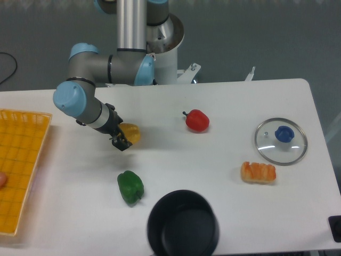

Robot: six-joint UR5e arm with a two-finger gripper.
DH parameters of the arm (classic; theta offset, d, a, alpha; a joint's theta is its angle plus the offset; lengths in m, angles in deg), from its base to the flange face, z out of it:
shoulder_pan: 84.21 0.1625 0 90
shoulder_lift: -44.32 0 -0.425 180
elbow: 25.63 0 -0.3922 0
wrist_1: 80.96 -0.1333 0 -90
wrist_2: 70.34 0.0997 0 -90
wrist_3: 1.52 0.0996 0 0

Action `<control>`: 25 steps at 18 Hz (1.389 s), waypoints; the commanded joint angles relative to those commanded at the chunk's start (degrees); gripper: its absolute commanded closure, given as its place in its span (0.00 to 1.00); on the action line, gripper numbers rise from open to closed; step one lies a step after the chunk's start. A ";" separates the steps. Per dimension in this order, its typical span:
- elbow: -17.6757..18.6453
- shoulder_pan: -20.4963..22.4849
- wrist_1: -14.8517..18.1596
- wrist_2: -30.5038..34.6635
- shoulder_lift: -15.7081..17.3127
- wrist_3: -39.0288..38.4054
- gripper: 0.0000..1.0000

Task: Pick up the yellow pepper
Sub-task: 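Close the gripper around the yellow pepper and adjust the grip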

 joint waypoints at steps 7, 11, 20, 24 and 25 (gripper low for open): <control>-1.05 0.70 0.70 -0.35 0.18 0.70 0.00; -0.70 1.14 0.70 -0.26 0.26 1.14 0.00; -1.67 3.07 1.05 -0.53 0.70 2.72 0.00; -3.77 3.25 4.47 -1.05 1.84 2.72 0.00; -4.13 3.25 5.18 -1.14 1.85 2.72 0.00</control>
